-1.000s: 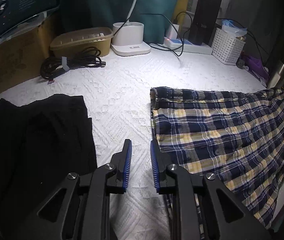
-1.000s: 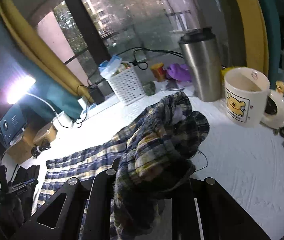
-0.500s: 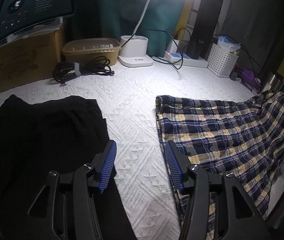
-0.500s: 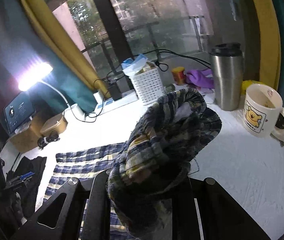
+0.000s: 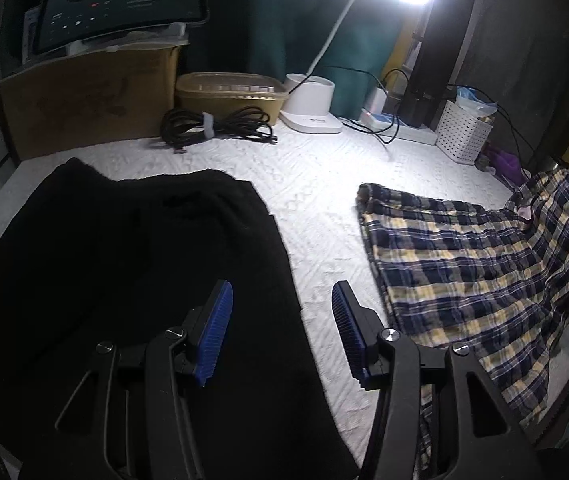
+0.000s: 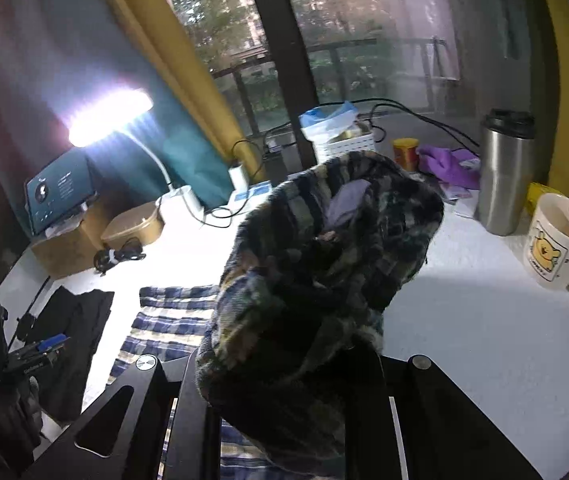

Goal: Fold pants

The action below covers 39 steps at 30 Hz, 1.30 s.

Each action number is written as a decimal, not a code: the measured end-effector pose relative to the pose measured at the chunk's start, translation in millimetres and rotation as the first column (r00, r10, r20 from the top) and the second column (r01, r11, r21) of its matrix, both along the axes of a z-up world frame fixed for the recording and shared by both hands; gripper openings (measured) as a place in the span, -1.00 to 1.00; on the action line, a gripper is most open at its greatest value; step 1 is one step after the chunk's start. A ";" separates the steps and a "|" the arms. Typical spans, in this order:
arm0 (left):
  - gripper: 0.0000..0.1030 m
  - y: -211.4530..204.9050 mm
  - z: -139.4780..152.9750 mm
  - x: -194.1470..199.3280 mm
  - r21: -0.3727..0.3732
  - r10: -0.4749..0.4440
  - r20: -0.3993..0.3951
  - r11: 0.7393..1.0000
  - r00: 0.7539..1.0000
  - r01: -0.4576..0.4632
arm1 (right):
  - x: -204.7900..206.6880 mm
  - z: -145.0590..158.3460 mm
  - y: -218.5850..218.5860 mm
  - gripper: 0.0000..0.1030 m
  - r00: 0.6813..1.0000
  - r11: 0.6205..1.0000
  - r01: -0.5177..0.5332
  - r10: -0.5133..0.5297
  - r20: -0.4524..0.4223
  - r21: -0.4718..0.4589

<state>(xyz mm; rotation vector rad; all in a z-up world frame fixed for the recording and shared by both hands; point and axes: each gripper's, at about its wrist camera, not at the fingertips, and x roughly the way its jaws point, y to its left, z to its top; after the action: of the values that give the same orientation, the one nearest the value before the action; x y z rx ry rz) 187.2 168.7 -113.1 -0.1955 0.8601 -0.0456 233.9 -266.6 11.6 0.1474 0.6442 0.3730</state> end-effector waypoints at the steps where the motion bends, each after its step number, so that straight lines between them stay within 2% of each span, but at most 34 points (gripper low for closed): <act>1: 0.00 2.5 -0.6 -1.5 -0.001 0.000 0.000 1.000 1.000 0.000 | -0.1 -0.6 4.8 -0.65 1.000 1.000 -0.007 0.007 -0.002 -0.003; 11: 0.00 28.7 -4.6 -12.5 -0.015 0.017 0.005 1.000 1.000 -0.017 | -0.3 -10.6 57.7 -0.65 0.995 0.995 -0.098 0.097 -0.034 -0.033; 18: 0.00 40.9 -12.8 -19.3 -0.017 0.028 -0.019 0.999 0.999 -0.029 | 4.1 -30.9 111.2 -0.65 0.976 0.978 -0.204 0.199 -0.090 -0.049; 29: 0.00 38.8 -12.2 -25.3 -0.014 0.013 -0.023 1.000 1.000 -0.014 | -0.1 -59.4 187.9 -0.65 0.927 0.925 -0.359 0.337 -0.165 -0.127; 35: 0.00 25.6 -9.9 -25.7 -0.003 -0.019 -0.021 1.000 1.000 0.018 | 2.1 -70.7 203.2 -0.63 0.922 0.913 -0.370 0.338 -0.187 -0.175; 37: 0.00 21.9 -8.5 -24.6 0.000 -0.024 -0.019 1.000 1.000 0.024 | -0.5 -74.4 207.2 -0.32 0.917 0.903 -0.385 0.351 -0.190 -0.191; 39: 0.00 18.8 -6.1 -23.3 0.002 -0.028 -0.017 1.000 0.999 0.028 | -4.9 -79.2 212.5 0.69 0.900 0.887 -0.421 0.384 -0.204 -0.189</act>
<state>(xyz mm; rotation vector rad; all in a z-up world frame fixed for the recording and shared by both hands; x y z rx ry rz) 163.8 187.5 -119.2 -0.1819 0.8794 -0.0691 229.0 -54.2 -67.6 -0.1856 0.8766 0.6913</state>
